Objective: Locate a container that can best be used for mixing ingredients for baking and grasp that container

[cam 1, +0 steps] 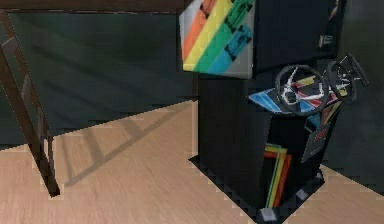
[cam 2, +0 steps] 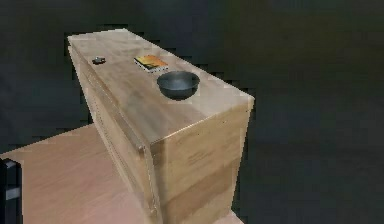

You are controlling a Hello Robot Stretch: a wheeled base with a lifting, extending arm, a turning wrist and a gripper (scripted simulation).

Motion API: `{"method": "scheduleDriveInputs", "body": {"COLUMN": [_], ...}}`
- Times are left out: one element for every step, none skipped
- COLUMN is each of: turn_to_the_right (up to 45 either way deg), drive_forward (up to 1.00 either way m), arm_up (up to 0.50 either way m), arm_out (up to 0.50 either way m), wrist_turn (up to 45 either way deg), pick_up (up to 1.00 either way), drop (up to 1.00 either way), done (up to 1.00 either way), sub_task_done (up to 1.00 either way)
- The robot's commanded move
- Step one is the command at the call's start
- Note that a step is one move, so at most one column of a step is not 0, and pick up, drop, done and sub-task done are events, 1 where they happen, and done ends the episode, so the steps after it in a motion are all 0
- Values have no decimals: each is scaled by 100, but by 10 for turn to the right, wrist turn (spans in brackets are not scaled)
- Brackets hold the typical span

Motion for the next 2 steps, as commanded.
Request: {"method": "scheduleDriveInputs", "body": {"turn_to_the_right": [0,0], "drive_forward": [0,0], "arm_up": [50,38], "arm_out": [0,0], "wrist_turn": [0,0], "pick_up": [0,0], "drop": [0,0], "done": [0,0], "sub_task_done": [0,0]}}
